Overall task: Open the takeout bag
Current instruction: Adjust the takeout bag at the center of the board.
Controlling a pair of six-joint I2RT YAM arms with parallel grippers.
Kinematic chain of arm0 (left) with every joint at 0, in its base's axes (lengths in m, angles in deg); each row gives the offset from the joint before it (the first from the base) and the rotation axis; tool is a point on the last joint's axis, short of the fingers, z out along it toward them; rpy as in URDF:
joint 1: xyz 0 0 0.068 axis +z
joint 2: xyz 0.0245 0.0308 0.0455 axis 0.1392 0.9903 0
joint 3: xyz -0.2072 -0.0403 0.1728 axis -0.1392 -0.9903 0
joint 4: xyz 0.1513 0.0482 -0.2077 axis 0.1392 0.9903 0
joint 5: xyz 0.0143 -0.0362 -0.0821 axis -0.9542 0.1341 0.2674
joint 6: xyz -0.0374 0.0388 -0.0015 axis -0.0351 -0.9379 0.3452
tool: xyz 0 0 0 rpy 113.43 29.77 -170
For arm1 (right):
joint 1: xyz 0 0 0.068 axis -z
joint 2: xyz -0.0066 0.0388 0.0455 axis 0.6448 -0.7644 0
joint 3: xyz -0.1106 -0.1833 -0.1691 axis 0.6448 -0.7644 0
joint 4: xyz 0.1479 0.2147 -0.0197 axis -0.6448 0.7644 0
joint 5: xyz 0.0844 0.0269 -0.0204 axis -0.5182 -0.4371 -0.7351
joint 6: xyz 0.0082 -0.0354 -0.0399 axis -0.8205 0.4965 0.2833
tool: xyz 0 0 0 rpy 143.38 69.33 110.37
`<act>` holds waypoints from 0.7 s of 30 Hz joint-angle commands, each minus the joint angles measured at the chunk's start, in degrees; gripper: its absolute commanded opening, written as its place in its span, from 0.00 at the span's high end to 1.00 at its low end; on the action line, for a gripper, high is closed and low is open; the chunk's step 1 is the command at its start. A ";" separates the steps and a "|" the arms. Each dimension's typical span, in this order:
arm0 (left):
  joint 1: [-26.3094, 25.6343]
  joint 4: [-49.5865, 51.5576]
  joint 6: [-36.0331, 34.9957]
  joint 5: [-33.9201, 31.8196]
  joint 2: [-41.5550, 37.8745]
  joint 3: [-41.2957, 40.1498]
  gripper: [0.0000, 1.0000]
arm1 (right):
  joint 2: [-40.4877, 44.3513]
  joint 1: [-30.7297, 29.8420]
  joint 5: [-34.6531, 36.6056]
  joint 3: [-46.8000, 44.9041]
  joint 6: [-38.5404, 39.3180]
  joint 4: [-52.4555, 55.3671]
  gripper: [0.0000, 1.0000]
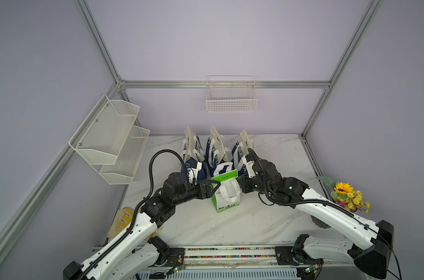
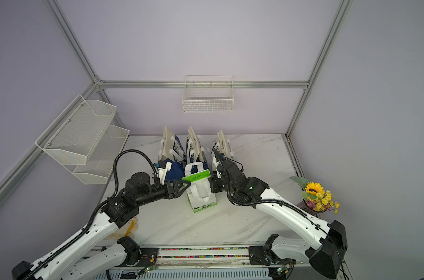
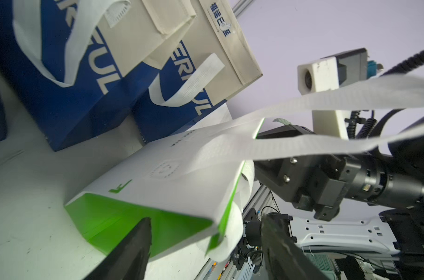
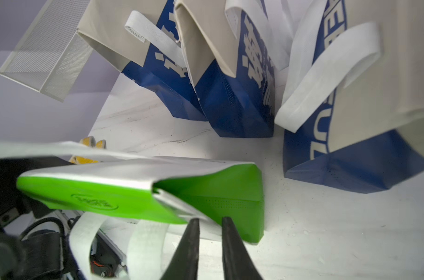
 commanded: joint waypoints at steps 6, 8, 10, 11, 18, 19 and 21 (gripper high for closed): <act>-0.02 8.84 2.12 -5.02 -2.94 6.06 0.32 | 13.74 -9.47 5.68 -4.19 -1.46 1.43 0.44; -0.30 9.38 3.54 -2.21 -2.32 7.56 0.35 | 12.95 -13.13 7.48 -3.37 -1.77 1.72 0.48; -1.39 9.50 4.51 -1.15 -2.38 8.57 0.37 | 10.50 -16.00 7.61 -2.05 -1.32 0.91 0.54; -2.49 9.71 4.90 -1.49 -2.62 9.11 0.38 | 9.57 -17.29 7.74 -1.81 -0.99 -0.20 0.55; -9.35 9.85 7.95 -7.19 -1.06 9.84 0.44 | 1.76 -19.14 9.99 -0.05 -1.46 -5.68 0.73; -9.50 9.90 8.13 -8.09 -0.80 9.71 0.45 | 1.90 -19.09 9.59 -0.73 -1.56 -7.30 0.73; -9.51 9.98 7.97 -10.74 -0.74 9.68 0.46 | 2.44 -19.14 8.76 -2.62 -1.78 -10.55 0.72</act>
